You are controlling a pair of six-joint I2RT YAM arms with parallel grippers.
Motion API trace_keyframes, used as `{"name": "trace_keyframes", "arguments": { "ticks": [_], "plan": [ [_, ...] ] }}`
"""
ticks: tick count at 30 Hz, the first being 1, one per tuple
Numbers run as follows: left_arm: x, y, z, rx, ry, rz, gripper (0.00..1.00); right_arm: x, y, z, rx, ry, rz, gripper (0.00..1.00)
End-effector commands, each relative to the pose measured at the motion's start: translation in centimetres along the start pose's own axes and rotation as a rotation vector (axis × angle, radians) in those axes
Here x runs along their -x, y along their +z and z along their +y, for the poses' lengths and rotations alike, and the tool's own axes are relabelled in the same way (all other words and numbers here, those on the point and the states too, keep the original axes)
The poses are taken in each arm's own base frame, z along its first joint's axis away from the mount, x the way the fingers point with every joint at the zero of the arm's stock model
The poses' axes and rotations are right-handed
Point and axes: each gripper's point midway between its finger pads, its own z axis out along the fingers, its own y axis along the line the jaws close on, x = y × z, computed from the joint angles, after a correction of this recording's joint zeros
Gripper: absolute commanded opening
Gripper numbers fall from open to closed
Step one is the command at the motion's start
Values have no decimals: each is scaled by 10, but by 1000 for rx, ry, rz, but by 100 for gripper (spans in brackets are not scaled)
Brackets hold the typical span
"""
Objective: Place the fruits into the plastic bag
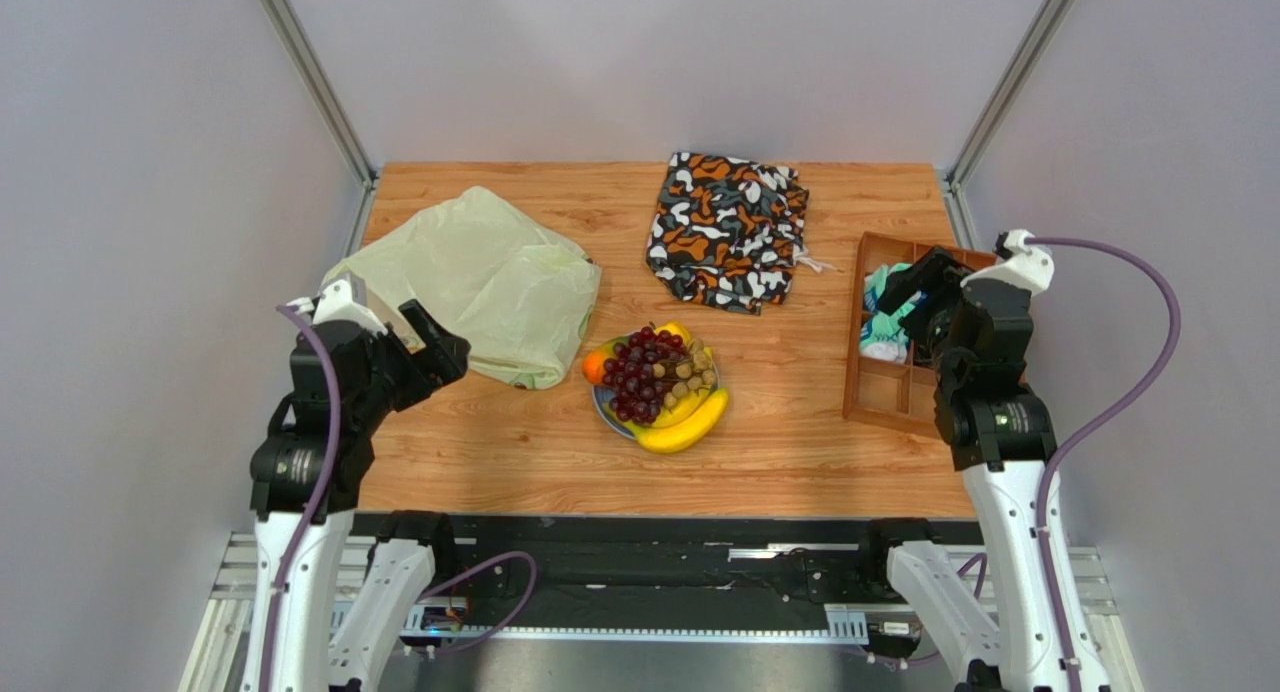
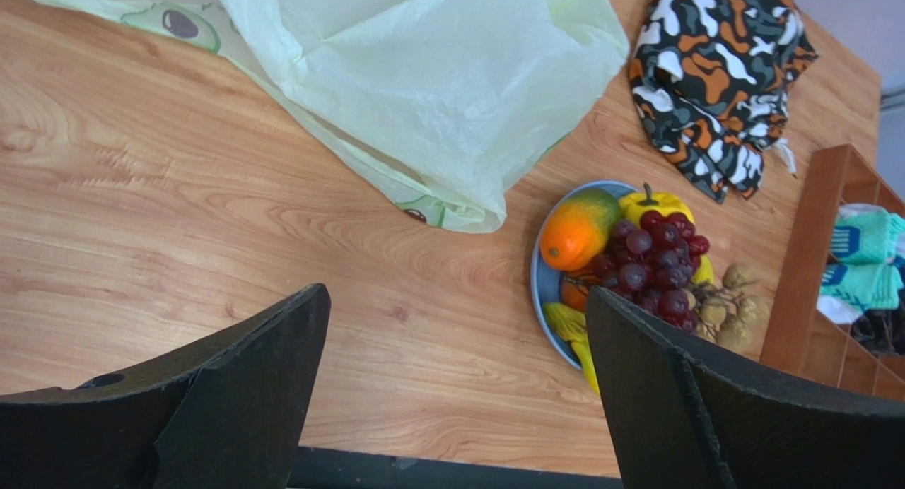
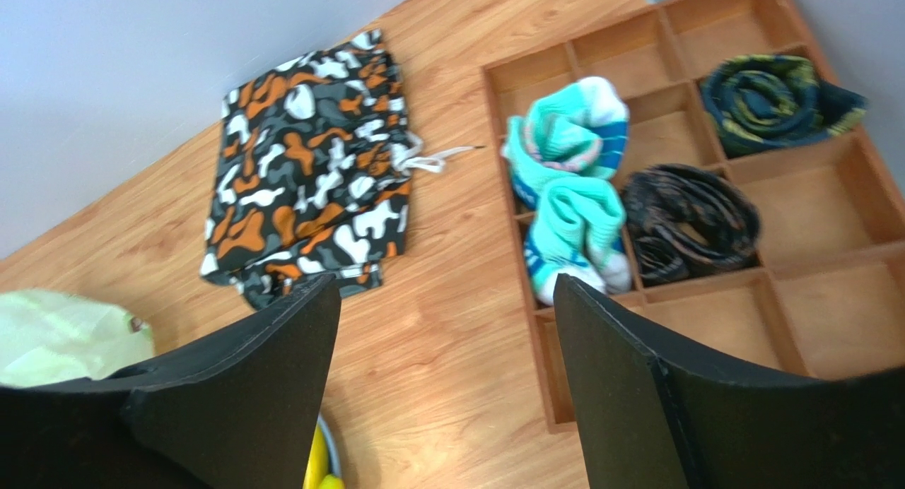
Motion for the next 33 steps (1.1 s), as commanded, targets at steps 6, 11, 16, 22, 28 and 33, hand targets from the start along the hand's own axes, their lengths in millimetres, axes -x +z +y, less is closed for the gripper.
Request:
{"name": "trace_keyframes", "arguments": {
  "ticks": [6,11,16,22,28,33],
  "plan": [
    [7,78,20,15,-210,22,99,-6,-9,80,305,-40,156,75],
    [2,112,44,64,-273,50,99,-51,-22,131,422,-174,273,78],
    [0,149,69,98,-345,75,98,-80,-21,178,531,-257,364,79],
    [-12,185,81,99,-375,135,96,-98,-3,216,581,-316,438,80],
    [-14,215,90,101,-370,166,94,-113,1,243,646,-379,525,80],
    [-10,238,85,31,-349,184,79,-121,10,257,663,-364,546,80]
  ]
}}
